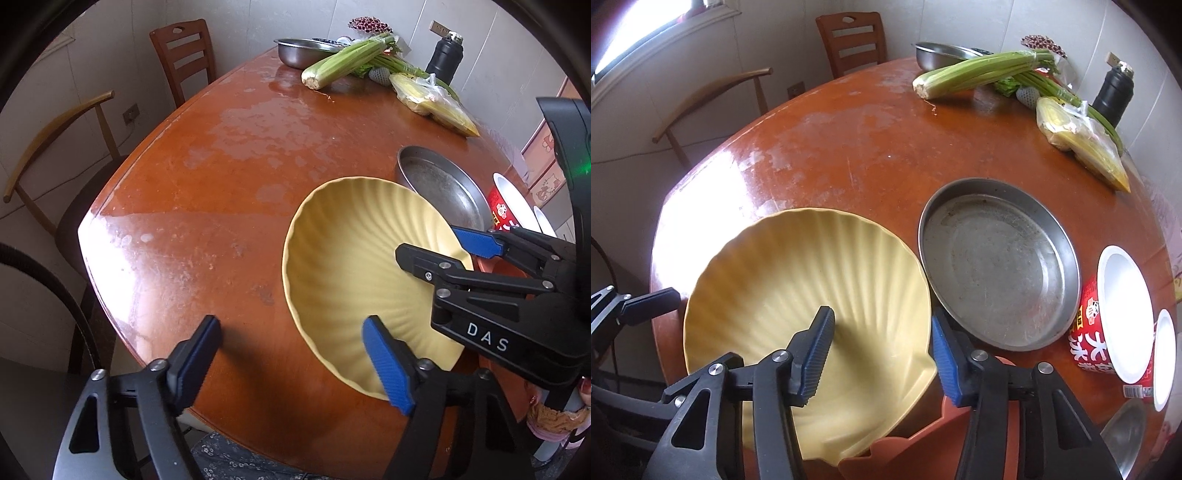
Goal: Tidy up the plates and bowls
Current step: 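Move the left gripper to the yellow shell bowl rim and close on it, then slide the yellow shell bowl along the table with the left gripper and open it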
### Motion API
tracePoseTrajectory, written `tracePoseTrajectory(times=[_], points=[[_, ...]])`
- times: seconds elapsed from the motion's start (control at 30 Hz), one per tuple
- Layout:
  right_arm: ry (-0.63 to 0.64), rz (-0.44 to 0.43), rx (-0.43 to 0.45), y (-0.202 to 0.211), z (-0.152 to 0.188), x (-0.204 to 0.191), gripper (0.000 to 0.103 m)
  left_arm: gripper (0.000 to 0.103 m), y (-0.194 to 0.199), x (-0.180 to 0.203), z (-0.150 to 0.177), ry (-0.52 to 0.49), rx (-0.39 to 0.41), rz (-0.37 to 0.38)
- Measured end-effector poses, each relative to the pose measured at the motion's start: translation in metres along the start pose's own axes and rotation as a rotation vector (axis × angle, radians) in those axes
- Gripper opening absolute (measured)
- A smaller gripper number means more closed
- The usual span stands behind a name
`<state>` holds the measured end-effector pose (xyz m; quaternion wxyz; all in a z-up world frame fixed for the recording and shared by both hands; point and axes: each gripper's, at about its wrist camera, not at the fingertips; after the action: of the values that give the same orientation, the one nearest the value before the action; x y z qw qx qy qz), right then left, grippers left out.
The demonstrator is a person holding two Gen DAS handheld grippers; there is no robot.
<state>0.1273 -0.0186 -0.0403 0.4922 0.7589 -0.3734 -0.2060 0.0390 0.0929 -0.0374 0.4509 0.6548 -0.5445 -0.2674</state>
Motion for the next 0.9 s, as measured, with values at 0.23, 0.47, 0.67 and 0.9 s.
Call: tracePoseTrajectory(times=[0.23, 0.47, 0.67, 0.9], points=[[-0.005, -0.029, -0.001, 0.000, -0.002, 0.003, 0.050, 0.051, 0.001, 0.000, -0.004, 0.019, 0.009, 0.035], [-0.012, -0.064, -0.005, 0.001, -0.001, -0.001, 0.050, 0.040, -0.003, 0.001, -0.010, 0.047, 0.003, 0.066], [-0.055, -0.119, -0.009, 0.002, -0.003, 0.002, 0.050, 0.040, -0.001, -0.005, -0.017, 0.066, 0.018, 0.050], [-0.083, -0.147, 0.023, 0.011, -0.013, 0.001, 0.050, 0.040, 0.002, -0.016, -0.035, 0.082, 0.054, 0.039]])
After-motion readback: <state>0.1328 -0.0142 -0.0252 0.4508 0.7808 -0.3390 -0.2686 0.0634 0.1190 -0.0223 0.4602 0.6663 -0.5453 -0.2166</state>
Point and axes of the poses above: each gripper's, at about its wrist camera, not at the fingertips, and y roughly against the way its jaws point, x to its right, z to its underside
